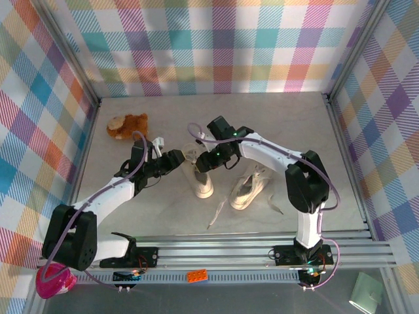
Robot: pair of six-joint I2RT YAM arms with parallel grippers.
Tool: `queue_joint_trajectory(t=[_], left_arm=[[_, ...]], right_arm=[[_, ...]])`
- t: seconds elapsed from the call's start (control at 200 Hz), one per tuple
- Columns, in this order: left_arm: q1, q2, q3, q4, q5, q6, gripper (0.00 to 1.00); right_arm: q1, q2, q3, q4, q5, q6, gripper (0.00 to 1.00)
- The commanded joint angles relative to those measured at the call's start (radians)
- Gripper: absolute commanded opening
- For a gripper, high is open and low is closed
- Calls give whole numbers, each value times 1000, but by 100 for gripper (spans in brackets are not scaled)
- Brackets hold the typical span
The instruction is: Tie the shoes
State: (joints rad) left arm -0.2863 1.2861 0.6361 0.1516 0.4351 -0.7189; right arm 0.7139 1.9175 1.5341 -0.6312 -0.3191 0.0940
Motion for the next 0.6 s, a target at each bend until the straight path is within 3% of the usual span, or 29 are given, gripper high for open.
queue_joint_trajectory(t=[0.0,0.24,0.455,0.595], left_arm=[[4,32,10,57,23,-21,49],[4,107,33,112,33,-39,49],[4,167,34,192,50,-74,47],[4,191,45,208,57,-80,45]], right_arm=[[6,35,62,-19,23,-3,43],[6,88,112,-52,33,-30,34],[6,70,102,-68,70,-55,11],[6,50,97,-74,87,-69,3]])
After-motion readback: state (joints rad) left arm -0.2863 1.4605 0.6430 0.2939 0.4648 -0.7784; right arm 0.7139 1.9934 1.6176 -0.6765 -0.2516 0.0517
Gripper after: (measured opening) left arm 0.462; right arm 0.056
